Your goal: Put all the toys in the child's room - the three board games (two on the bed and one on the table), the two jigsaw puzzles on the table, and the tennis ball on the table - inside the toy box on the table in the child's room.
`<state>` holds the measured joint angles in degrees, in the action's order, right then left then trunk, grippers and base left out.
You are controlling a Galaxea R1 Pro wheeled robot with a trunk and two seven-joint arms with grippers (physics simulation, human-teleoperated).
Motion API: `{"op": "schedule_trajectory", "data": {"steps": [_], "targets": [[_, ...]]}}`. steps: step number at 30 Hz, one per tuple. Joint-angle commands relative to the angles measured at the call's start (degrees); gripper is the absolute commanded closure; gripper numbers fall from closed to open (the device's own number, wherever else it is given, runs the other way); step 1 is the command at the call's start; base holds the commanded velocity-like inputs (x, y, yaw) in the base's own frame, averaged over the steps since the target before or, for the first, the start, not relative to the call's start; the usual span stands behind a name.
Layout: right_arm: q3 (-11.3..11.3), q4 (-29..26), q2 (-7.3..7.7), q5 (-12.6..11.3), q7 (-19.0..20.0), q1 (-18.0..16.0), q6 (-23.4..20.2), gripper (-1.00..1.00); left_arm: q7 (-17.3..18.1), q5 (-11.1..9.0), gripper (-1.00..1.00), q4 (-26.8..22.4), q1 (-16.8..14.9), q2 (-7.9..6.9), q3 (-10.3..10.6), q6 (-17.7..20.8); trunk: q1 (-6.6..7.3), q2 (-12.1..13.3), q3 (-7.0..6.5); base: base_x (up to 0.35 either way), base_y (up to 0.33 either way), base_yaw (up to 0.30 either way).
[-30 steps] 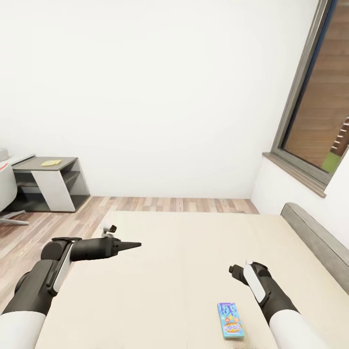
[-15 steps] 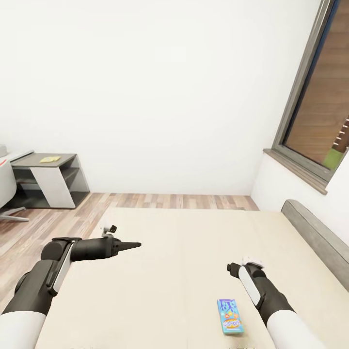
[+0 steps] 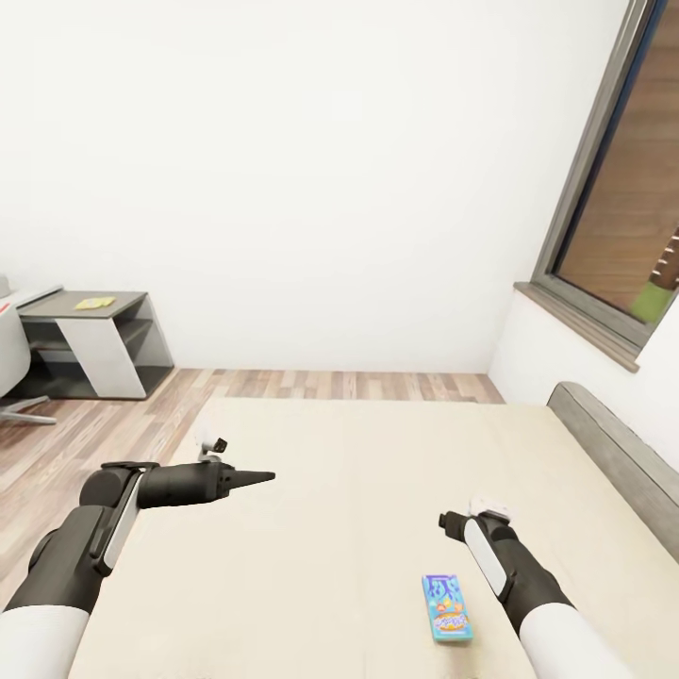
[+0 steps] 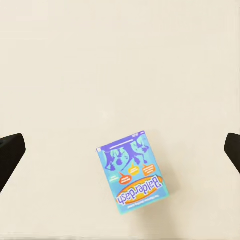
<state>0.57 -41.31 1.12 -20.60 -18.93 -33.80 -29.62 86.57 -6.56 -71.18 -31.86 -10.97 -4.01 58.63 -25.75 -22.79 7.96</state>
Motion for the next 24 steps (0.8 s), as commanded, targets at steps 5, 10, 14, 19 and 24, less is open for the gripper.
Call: {"op": "schedule_trajectory", "data": {"steps": [5, 10, 14, 19, 24], "targets": [[-0.04, 0.13, 0.02, -0.59, -0.12, -0.06, -0.17, -1.0, 0.18, -0.03, -1.0, -0.01, -0.05, -0.02, -0.01, 0.6, -0.03, -0.13, 0.6, 0.0, 0.0, 0.0], [-0.04, 0.17, 0.02, -0.59, 0.06, -0.06, -0.27, -1.0, 0.18, -0.03, -1.0, -0.01, -0.05, -0.02, -0.02, 0.6, -0.03, -0.13, 1.07, 0.0, 0.0, 0.0], [0.01, 0.18, 0.02, -0.59, 0.13, -0.1, -0.62, -1.0, 0.18, -0.03, -1.0, -0.01, -0.05, -0.02, -0.02, 0.6, -0.03, -0.13, 1.45, 0.0, 0.0, 0.0], [0.24, 0.1, 0.18, -0.64, 0.12, -0.18, -1.42, -1.0, 0.18, -0.03, -1.0, -0.01, -0.05, -0.02, -0.03, 0.6, -0.03, -0.13, 1.92, 0.0, 0.0, 0.0], [0.45, 0.0, 0.13, -0.84, -0.07, -2.22, -7.32, -1.0, 0.18, -0.03, -1.0, -0.01, -0.05, -0.02, -0.03, 0.6, -0.03, -0.13, 2.39, 0.0, 0.0, 0.0]]}}
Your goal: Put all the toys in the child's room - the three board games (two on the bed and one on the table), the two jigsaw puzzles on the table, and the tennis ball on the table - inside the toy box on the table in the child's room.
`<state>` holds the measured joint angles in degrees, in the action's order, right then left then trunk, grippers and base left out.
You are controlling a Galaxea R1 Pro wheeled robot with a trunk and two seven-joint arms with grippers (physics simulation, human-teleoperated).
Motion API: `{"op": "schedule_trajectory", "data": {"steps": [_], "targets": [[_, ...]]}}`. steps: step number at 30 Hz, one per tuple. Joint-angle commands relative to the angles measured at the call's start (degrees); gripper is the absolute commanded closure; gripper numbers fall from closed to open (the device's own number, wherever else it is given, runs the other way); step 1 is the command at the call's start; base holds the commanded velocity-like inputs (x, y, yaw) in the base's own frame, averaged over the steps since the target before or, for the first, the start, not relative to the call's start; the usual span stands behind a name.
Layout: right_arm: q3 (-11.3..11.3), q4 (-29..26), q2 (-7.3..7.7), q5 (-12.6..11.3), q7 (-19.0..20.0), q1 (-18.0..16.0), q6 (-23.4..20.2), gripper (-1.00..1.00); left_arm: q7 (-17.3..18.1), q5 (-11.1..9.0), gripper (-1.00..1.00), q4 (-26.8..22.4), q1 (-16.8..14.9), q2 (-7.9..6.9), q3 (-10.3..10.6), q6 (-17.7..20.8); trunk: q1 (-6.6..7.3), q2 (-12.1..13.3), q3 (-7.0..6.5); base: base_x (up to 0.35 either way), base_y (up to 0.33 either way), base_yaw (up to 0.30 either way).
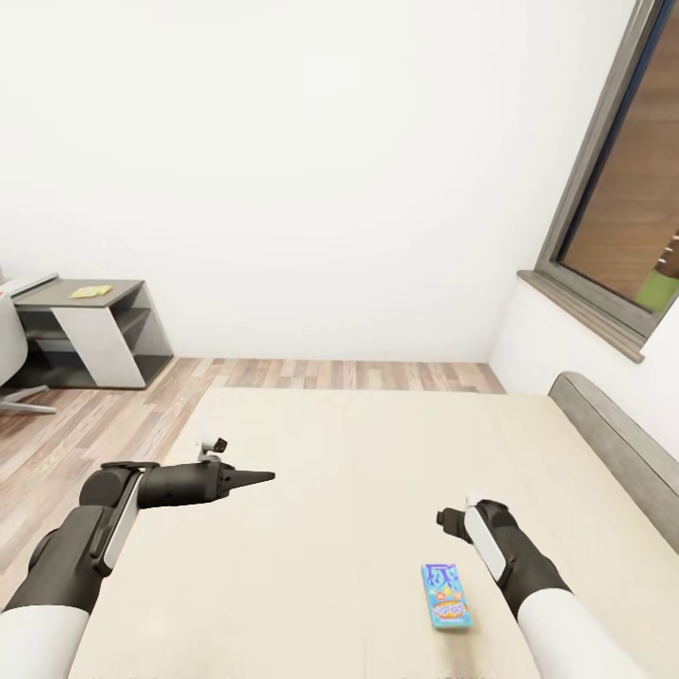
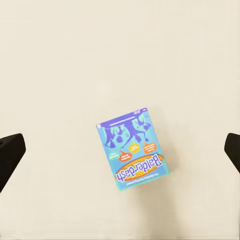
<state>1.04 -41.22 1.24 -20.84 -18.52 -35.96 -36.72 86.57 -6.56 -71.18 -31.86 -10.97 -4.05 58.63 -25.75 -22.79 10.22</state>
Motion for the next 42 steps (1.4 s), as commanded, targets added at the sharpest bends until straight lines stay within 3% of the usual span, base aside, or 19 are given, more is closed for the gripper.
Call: {"op": "schedule_trajectory", "data": {"steps": [1, 3, 10, 14, 18, 28, 42], "targets": [[-0.02, -0.1, -0.01, -0.64, -0.51, -0.27, -1.07, -1.0, 0.18, -0.03, -1.0, -0.02, -0.04, -0.02, 0.01, 0.61, -0.03, -0.13, 0.22, 0.0, 0.0, 0.0], [0.05, -0.12, -0.06, -0.79, -0.66, -0.8, -3.29, -1.0, 0.18, -0.03, -1.0, -0.02, -0.04, -0.02, 0.01, 0.61, -0.03, -0.13, 0.41, 0.0, 0.0, 0.0], [0.11, -0.16, -0.01, -1.17, -0.41, -1.19, -4.79, -1.0, 0.62, -0.29, -1.0, -1.4, -0.01, -0.02, 0.11, 0.58, -0.03, -0.13, 1.07, 0.0, 0.0, 0.0], [0.15, -0.12, -0.01, -1.21, -0.38, -1.21, -4.91, -1.0, 1.1, -0.63, -1.0, -9.21, 2.95, -0.05, 0.21, 0.99, -0.03, -0.13, 1.44, 0.0, 0.0, 0.0], [0.15, -0.13, -0.01, -1.22, -0.37, -1.21, -4.94, -1.0, 3.43, -0.76, -1.0, -12.13, 5.54, -0.15, 0.22, 0.71, -0.03, -0.13, 1.82, 0.0, 0.0, 0.0], [0.18, -0.09, 0.05, -1.37, -0.29, -1.23, -5.03, -1.0, 3.43, -0.73, -1.0, -12.65, 6.43, -0.06, -0.37, -1.58, -0.03, -0.13, 2.76, 0.0, 0.0, 0.0], [0.27, -0.07, 0.22, -1.39, -0.25, -1.3, -4.83, -1.0, 3.43, -0.63, -1.0, -12.24, 6.46, -0.09, -0.61, -1.78, -0.03, -0.13, 4.08, 0.0, 0.0, 0.0]]}}
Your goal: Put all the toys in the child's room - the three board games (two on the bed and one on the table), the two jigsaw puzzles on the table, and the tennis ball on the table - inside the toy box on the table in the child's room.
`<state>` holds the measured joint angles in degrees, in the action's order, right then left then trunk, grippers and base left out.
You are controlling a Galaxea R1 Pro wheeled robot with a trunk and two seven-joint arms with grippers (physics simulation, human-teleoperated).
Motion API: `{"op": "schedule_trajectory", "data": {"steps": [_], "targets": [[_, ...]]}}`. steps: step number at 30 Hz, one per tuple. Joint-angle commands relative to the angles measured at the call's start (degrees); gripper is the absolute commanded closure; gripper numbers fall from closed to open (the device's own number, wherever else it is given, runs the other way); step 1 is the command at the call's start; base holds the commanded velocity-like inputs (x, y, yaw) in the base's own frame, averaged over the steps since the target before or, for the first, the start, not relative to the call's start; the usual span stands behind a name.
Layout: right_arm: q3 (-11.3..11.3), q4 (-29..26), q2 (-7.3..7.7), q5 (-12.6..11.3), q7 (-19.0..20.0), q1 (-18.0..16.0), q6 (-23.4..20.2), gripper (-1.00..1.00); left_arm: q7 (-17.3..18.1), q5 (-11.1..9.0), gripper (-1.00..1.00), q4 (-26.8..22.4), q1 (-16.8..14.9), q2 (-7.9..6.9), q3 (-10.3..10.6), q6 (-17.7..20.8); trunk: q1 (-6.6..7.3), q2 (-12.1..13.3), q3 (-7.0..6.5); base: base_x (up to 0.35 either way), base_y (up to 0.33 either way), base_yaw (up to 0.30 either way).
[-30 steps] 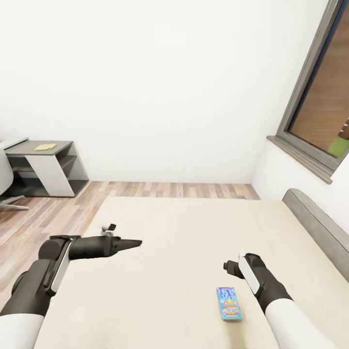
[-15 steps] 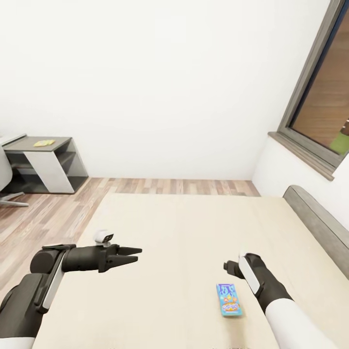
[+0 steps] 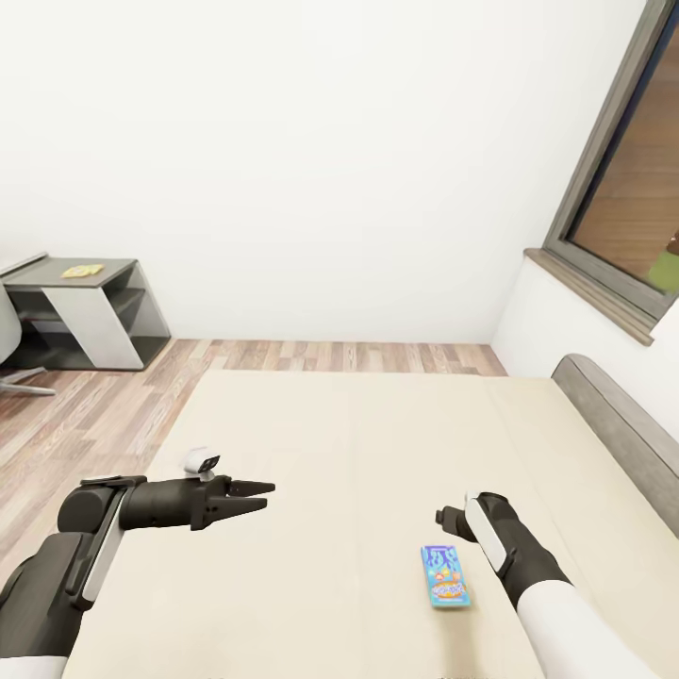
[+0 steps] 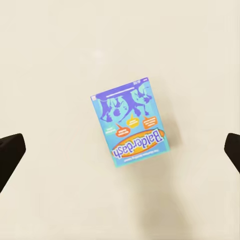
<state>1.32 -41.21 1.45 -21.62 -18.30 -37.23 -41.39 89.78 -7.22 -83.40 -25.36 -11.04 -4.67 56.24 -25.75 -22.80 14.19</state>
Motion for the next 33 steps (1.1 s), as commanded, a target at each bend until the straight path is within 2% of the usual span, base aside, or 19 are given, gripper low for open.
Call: {"op": "schedule_trajectory", "data": {"steps": [1, 6, 10, 14, 19, 23, 33], "targets": [[-0.01, -0.09, 0.02, -0.58, -0.45, -0.04, 0.0, -1.0, 0.22, 0.03, -1.0, -0.01, -0.04, -0.02, 0.01, 0.61, -0.03, -0.12, 0.21, 0.0, 0.0, 0.0], [-0.03, 0.04, 0.14, -0.55, -0.42, -0.04, 2.4, -1.0, 0.22, 0.09, -1.0, 0.06, -0.04, 0.0, 0.01, 0.64, -0.03, -0.12, 0.68, 0.0, 0.0, 0.0], [0.02, 0.65, 1.58, -0.73, -0.23, 0.03, 6.16, -1.0, 0.22, 0.16, -1.0, 0.08, -0.04, 0.05, 0.21, 0.7, -0.03, -0.12, 1.06, 0.0, 0.0, 0.0], [0.07, 2.04, 2.35, -0.78, 3.24, 0.05, 7.34, -1.0, 0.22, 0.29, -1.0, 0.08, -0.04, 0.06, 0.36, 0.71, -0.03, -0.12, 1.43, 0.0, 0.0, 0.0], [-0.04, 2.33, 2.58, -0.71, 6.21, 0.05, 8.57, -1.0, 0.22, 0.38, -1.0, 0.1, -0.04, 0.06, 0.52, 0.71, -0.03, -0.12, 1.9, 0.0, 0.0, 0.0], [-0.08, 2.56, 2.66, -0.75, 6.62, 0.05, 10.31, -1.0, 0.22, 0.39, -1.0, 0.13, -0.04, 0.07, 0.61, 0.71, -0.03, -0.12, 2.28, 0.0, 0.0, 0.0], [-0.09, 2.63, 2.67, -0.71, 6.7, 0.13, 10.77, -1.0, 0.22, 0.4, -1.0, 0.15, -0.04, 0.11, 0.62, 0.71, -0.03, -0.12, 3.22, 0.0, 0.0, 0.0]]}}
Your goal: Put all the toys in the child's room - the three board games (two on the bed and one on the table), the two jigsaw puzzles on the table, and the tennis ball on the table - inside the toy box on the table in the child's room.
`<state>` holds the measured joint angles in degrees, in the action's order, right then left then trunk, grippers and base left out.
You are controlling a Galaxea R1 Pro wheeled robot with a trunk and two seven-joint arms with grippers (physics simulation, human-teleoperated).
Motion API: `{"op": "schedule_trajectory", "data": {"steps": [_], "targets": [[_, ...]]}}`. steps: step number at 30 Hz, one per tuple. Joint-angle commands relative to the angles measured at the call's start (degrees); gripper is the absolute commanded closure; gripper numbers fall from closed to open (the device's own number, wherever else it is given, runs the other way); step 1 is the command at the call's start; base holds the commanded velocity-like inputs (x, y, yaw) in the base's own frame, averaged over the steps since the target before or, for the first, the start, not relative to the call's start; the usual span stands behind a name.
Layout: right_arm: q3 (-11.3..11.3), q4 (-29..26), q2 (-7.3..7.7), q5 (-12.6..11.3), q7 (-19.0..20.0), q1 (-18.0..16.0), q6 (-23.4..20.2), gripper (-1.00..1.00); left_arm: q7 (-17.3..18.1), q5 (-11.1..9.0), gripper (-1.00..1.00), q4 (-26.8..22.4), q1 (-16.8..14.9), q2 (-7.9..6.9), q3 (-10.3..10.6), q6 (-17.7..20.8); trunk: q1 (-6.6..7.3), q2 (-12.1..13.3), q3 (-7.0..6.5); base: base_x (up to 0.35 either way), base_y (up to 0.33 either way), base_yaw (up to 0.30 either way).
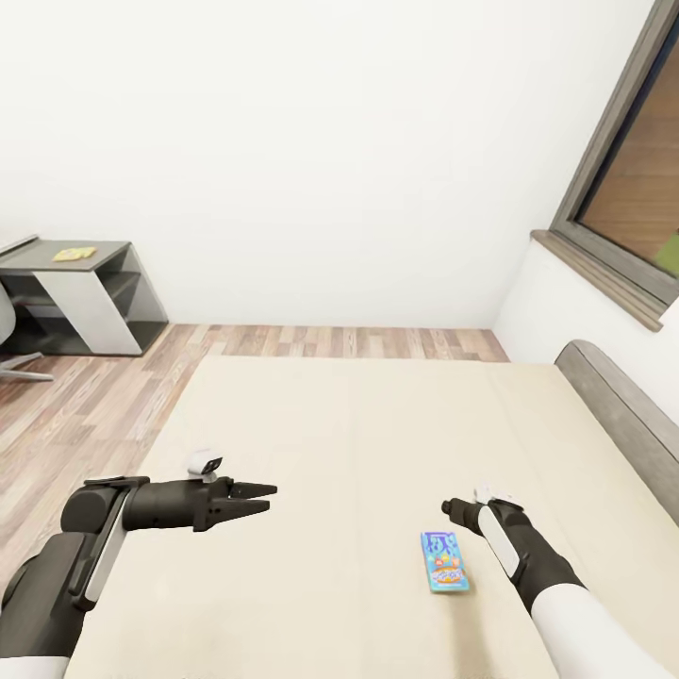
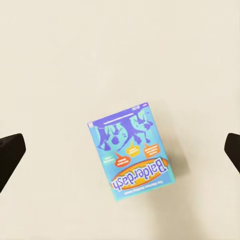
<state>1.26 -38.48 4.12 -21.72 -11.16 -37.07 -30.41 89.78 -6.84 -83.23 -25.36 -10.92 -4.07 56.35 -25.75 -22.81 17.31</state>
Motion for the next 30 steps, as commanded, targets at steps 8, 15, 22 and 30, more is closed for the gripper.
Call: {"op": "schedule_trajectory", "data": {"steps": [8, 15, 22, 30], "targets": [[-0.03, -0.1, 0.01, -0.67, -0.45, -0.02, 0.77, -1.0, 0.22, 0.05, -1.0, 0.0, -0.04, -0.04, 0.02, 0.61, -0.03, -0.11, 0.86, 0.0, 0.0, 0.0], [-0.03, -0.1, 0.01, -0.69, 0.09, -0.02, 0.87, -1.0, 0.22, 0.05, -1.0, 0.0, -0.04, -0.02, 0.02, 0.61, -0.03, -0.11, 1.52, 0.0, 0.0, 0.0], [0.8, -0.03, 1.36, -0.69, 5.81, -0.02, 0.81, -1.0, 0.22, 0.07, -1.0, 0.0, -0.04, 0.01, 0.02, 0.61, -0.03, -0.11, 2.18, 0.0, 0.0, 0.0], [5.24, -0.02, 3.25, -0.69, 11.85, 0.06, 0.63, -1.0, 0.22, 0.07, -1.0, 0.0, -0.04, 0.0, 0.02, 0.61, -0.03, -0.11, 2.92, 0.0, 0.0, 0.0]]}}
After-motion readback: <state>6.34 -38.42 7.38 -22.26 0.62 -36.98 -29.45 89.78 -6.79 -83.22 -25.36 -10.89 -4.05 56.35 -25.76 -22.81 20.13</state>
